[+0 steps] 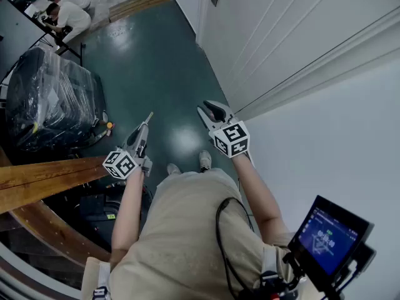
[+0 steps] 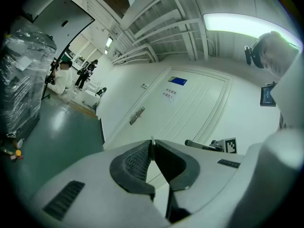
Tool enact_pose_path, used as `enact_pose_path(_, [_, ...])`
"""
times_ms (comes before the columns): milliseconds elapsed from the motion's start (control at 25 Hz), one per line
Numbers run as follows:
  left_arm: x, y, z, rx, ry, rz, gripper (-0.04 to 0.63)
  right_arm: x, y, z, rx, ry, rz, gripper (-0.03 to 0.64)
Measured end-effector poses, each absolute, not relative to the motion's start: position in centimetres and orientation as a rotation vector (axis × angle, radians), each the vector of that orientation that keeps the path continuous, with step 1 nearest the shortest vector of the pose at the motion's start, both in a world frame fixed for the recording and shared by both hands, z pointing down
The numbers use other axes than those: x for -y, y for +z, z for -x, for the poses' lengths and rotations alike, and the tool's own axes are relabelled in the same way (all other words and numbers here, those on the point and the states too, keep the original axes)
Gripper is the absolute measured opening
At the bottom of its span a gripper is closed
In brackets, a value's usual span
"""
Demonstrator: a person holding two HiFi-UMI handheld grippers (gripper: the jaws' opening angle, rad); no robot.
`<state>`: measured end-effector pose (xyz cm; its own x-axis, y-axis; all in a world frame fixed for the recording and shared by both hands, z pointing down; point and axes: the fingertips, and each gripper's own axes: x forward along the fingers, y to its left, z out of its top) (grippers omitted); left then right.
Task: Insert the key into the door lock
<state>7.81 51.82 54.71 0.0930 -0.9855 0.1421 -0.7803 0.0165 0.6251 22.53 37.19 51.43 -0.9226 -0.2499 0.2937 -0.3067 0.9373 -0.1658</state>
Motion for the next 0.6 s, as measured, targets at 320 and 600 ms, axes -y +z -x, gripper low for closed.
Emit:
enact_pose_path(320, [-52.0,55.5,-9.7,1.723,-0.484,-1.779,0.034,-36.9,51.9,-24.2,2.830,0.318,-0.427,0.104])
enact_pose_path(600, [-51.4,56.1,-11.1,1.717,-0.537,-1.770,0.034,-36.5,52.5,-25.2,2.834,0.361,-0.400,0.104])
